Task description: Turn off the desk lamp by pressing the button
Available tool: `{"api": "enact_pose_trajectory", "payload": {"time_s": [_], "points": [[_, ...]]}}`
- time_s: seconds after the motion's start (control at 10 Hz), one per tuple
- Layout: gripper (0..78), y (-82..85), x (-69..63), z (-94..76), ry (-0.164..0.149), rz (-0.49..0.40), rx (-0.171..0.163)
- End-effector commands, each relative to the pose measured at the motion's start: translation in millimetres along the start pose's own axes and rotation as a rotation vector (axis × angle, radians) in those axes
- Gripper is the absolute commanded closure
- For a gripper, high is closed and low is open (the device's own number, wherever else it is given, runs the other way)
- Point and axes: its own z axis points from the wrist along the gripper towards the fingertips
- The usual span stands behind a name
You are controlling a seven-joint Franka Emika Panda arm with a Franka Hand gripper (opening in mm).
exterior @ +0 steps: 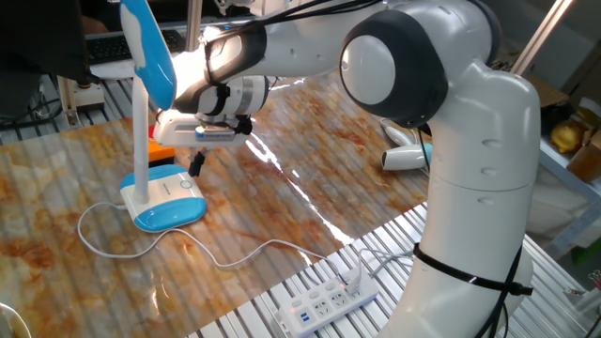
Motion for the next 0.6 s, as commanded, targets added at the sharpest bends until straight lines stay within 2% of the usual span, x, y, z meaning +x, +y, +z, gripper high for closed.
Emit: {"api": "enact_pose_trajectory", "payload": {"time_s": [0.1, 0.6], "points": [[77.6, 1.1, 2.5, 11.0, -0.009, -0.033, -0.012], [77.6, 1.5, 1.3, 12.4, -0.007, -0.031, -0.035]]}}
